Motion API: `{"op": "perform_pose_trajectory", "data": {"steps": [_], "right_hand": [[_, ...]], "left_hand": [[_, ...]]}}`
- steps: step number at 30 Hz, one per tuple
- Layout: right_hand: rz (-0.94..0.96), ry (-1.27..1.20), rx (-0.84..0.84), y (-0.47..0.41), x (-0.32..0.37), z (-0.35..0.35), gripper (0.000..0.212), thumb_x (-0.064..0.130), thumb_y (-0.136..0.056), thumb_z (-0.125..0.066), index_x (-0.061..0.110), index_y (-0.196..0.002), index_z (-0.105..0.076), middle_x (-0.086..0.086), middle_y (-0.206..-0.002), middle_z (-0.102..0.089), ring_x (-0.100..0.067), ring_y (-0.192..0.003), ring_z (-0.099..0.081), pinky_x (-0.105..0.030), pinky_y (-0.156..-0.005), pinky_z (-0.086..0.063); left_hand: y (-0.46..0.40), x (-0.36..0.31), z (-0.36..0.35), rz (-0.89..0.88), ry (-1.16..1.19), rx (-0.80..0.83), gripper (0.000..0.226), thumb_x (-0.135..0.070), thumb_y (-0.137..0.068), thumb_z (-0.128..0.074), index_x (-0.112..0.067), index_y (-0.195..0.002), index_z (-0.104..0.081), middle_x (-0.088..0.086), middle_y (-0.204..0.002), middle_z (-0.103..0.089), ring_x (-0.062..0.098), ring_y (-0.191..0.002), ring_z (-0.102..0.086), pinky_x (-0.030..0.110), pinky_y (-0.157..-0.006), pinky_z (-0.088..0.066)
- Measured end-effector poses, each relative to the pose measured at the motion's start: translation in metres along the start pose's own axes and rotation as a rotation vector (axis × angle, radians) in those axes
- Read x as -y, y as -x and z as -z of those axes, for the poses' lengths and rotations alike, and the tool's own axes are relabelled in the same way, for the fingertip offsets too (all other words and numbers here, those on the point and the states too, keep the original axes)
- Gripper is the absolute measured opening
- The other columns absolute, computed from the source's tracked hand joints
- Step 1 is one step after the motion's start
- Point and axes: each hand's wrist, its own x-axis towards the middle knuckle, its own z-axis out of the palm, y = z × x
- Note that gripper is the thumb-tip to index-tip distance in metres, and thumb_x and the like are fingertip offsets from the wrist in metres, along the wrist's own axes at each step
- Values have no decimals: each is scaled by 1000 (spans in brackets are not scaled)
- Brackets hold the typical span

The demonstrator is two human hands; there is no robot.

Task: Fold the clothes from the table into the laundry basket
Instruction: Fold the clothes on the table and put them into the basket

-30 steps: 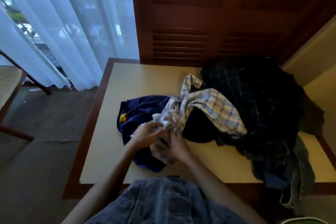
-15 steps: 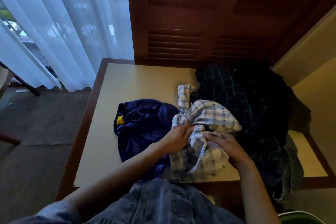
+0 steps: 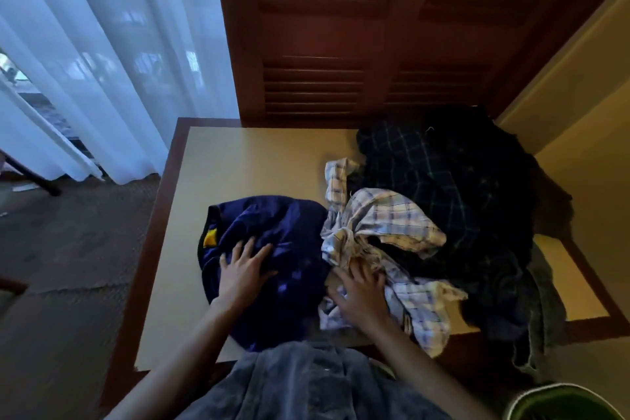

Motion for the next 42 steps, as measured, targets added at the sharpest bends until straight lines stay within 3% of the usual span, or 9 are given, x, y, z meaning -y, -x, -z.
{"op": "perform_pose_trajectory", "data": {"steps": [4,10,13,18,21,25,31,35,42], "right_hand": [[32,-69,10,-19,17,32,71,71,-86,-48,44,-149,-29,-2,-145,-52,-31,-133,-46,-51,-103,-37],[168,-222,-252,-69,36,106,88,76,-81,-54,32,-153,-29,-3,-156,-37,-29,-140,-37,-44,-106,-41],[139,-141,-72,-98,28,106,97,75,-80,-56,36,-157,-12,7,-168,0,-29,-149,-18,-49,-114,-31],[20,-269,94,-93,10,46,65,70,-90,-50,34,-143,-46,3,-160,-25,-31,-146,-27,-44,-110,-34],[19,-406,-13,-83,17,31,29,49,-92,-63,21,-89,-54,-3,-110,-47,-22,-101,-51,-34,-80,-42],[-20,-712,-197,-74,29,66,32,27,-87,-74,17,-65,-52,1,-65,-53,-12,-61,-50,-34,-64,-44],[194,-967,-687,-38,41,216,13,11,-84,-75,11,-87,-63,1,-82,-63,-8,-73,-58,-18,-68,-47],[266,-974,-898,1,30,243,33,7,-84,-66,14,-115,-57,-6,-93,-60,-15,-83,-59,-22,-72,-49],[215,-318,-162,29,23,57,31,18,-91,-50,16,-118,-63,-7,-123,-54,-22,-117,-48,-41,-103,-44]], "left_hand": [[20,19,-12,-69,79,-177,74,-73,-79,-32,-32,-134,-60,5,-149,-50,31,-139,-40,59,-106,-34],[21,14,-12,-8,126,-58,96,-93,-69,-18,-42,-149,-35,-4,-165,-16,22,-153,-4,54,-120,-4],[21,10,-13,13,103,5,94,-91,-71,-16,-44,-153,-23,-4,-167,-3,21,-153,7,53,-120,5],[18,10,-11,23,109,-1,77,-81,-84,-27,-46,-153,-22,-4,-167,-3,20,-153,7,53,-121,4],[18,11,-14,20,81,-31,87,-84,-74,-12,-47,-152,-22,-5,-167,-5,20,-153,4,53,-121,2],[16,9,-14,33,87,5,74,-78,-88,-25,-46,-154,-14,-5,-167,3,19,-153,11,54,-121,7],[8,11,-17,63,56,81,74,-75,-92,-23,-45,-155,2,-4,-165,19,20,-150,24,57,-119,13],[2,18,-7,71,49,49,74,-71,-94,-30,-43,-156,-3,-3,-167,12,21,-152,15,56,-119,7],[17,32,-16,71,149,-237,55,-51,-91,-61,-33,-142,-51,0,-158,-38,23,-146,-27,49,-117,-17]]}}
